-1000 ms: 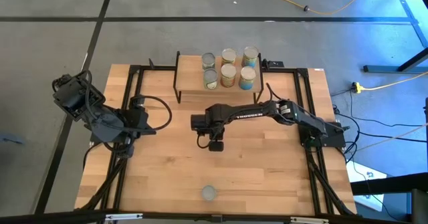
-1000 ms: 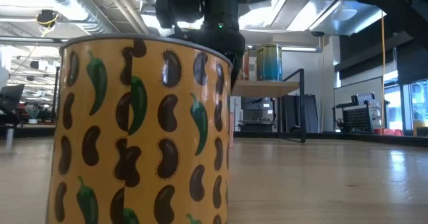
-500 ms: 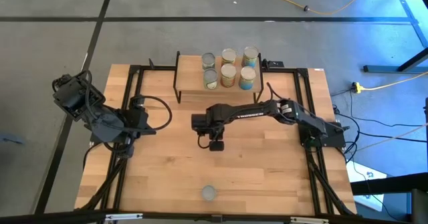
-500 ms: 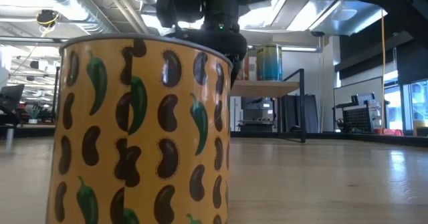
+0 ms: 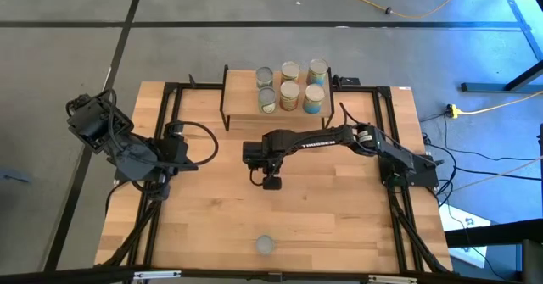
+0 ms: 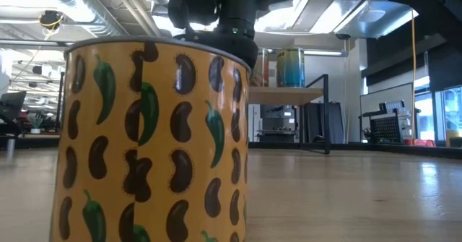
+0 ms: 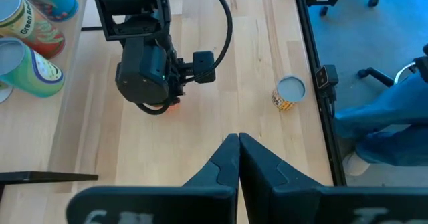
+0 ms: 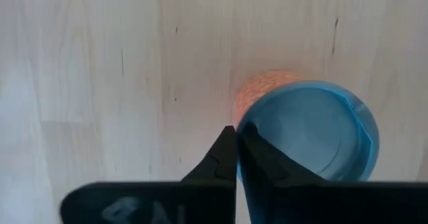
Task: Pick and place cans onto a shelf
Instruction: Move the small canned oranges the shelf
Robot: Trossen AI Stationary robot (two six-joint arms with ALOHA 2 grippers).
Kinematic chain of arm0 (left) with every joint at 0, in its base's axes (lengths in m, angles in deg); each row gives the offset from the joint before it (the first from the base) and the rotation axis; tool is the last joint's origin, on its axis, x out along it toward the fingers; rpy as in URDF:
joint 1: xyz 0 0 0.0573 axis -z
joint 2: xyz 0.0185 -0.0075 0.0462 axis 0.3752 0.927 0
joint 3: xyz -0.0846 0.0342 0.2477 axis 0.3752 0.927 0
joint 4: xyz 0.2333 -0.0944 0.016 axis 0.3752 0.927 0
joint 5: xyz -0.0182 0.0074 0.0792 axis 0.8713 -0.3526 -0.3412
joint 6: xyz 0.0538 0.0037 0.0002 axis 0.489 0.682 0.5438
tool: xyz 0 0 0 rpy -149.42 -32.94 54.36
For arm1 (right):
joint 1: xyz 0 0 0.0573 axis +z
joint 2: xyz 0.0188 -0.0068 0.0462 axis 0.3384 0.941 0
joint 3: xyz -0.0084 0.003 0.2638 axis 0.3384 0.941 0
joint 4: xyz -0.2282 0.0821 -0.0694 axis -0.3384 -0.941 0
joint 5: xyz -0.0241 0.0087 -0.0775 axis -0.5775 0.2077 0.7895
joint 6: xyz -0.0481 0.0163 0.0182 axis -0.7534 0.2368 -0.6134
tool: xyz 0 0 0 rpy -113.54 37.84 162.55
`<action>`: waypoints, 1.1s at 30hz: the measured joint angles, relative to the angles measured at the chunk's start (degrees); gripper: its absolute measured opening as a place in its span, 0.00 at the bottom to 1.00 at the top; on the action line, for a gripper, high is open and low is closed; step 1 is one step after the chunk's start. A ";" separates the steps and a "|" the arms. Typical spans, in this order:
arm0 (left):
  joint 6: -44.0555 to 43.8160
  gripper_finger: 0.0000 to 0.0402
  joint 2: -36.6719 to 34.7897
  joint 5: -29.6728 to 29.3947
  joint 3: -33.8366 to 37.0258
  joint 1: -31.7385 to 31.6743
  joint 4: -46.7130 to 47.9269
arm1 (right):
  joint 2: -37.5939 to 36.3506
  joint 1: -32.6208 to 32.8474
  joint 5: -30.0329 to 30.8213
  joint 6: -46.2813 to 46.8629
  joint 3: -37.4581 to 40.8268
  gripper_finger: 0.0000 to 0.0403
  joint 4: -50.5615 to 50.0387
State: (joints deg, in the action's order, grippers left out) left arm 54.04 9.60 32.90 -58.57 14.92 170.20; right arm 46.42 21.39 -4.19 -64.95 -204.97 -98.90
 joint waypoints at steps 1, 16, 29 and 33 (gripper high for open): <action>0.02 0.00 0.00 0.00 0.00 0.00 0.00 | 0.12 0.05 0.15 -0.53 -0.55 0.02 -0.01; 1.19 0.00 0.00 0.00 0.00 0.01 0.00 | 0.82 1.46 0.89 -3.37 -13.58 0.01 -1.58; 1.34 0.00 0.00 -0.02 0.00 -0.03 0.00 | 0.95 1.40 0.87 -3.32 -14.58 0.01 3.15; -0.16 0.00 -0.02 -0.04 0.00 -0.03 0.00 | 2.44 1.40 1.49 -3.34 -14.61 0.01 3.62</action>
State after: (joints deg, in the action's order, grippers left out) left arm 53.88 9.58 32.85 -58.57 14.89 170.20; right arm 48.87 22.79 -2.69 -68.30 -219.57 -95.27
